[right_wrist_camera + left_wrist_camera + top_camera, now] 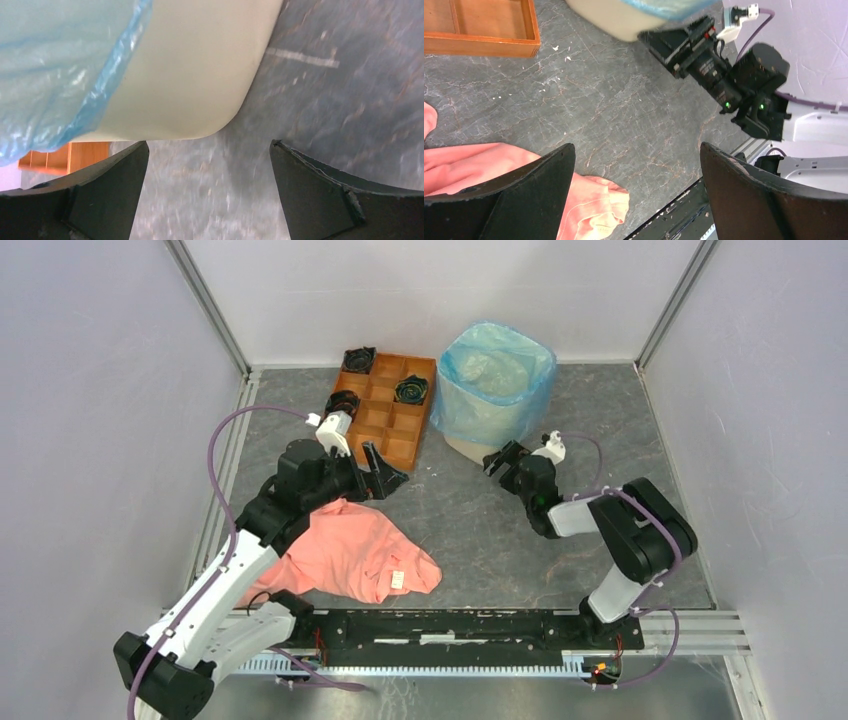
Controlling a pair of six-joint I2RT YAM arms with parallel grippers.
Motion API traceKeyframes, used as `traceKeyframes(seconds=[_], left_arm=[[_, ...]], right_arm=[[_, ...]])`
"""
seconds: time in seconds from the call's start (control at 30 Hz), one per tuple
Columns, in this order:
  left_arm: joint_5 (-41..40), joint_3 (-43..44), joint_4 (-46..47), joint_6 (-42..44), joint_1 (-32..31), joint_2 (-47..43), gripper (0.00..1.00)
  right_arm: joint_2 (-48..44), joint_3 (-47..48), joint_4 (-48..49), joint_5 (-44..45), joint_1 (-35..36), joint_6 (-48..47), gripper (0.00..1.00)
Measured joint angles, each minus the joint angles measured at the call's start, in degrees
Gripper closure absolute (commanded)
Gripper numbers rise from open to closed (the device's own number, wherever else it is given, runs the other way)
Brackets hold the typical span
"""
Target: Put the trash bags into the trash bin
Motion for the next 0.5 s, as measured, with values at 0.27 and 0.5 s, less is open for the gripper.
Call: traceKeyframes(seconds=[0.27,0.5], left_arm=[[0.0,0.0,0.0,0.0,0.0,0.1,0.0],[0.2,0.2,-0.1,0.0,0.0,-0.3,0.0]], right_arm=[[9.4,13.6,-1.9,-5.2,-8.9,-3.4,0.02],[18.9,31.7,-10.0,-18.7,-14.7,-10.8,0.02]])
